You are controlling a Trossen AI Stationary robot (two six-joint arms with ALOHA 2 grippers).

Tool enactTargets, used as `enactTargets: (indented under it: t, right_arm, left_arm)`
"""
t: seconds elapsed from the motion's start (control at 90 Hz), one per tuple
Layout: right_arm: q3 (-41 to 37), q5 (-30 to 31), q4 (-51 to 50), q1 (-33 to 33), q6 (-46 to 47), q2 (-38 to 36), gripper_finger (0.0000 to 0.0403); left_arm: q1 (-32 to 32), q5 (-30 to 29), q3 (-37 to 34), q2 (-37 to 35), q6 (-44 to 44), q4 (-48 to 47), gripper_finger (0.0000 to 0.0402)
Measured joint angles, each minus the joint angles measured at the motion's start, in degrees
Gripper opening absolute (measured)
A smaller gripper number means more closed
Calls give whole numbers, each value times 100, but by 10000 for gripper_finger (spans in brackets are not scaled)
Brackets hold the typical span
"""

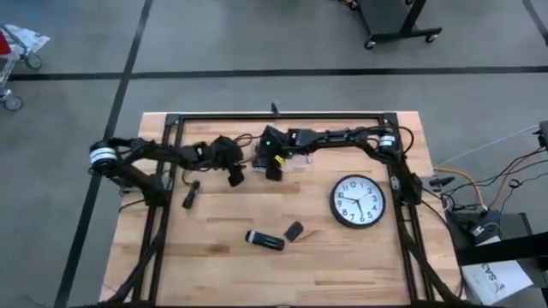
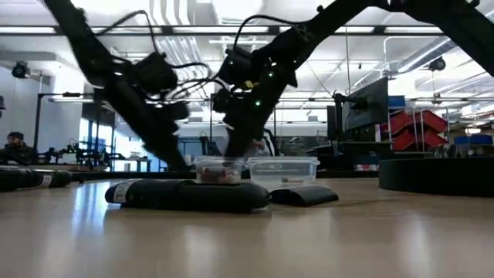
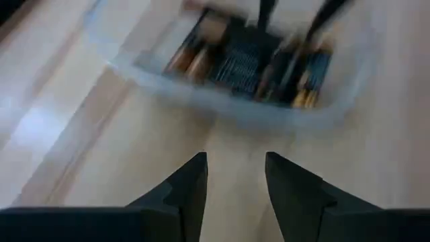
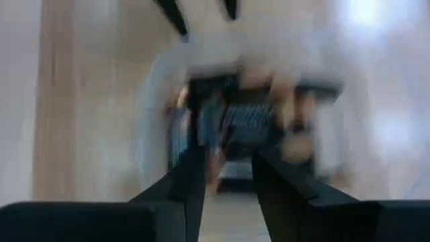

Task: Insert battery
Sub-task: Insert the brown battery into the remote's battery compartment

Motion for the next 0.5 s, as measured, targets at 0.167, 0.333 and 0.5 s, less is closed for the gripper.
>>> enactTargets:
  t: [0.167,0.333,0.5]
  right_arm:
    - [-25,-23,-748,126,96,-338,85]
    - [-38,221,-1399,212,580,-627,72]
    - [-159,442,-1186,267,1367,-692,81]
  left_arm:
    - [-557,210,323,422,17,27,132]
    - [-1324,407,652,718,21,293,132]
    - [-1909,366,947,785,27,169,130]
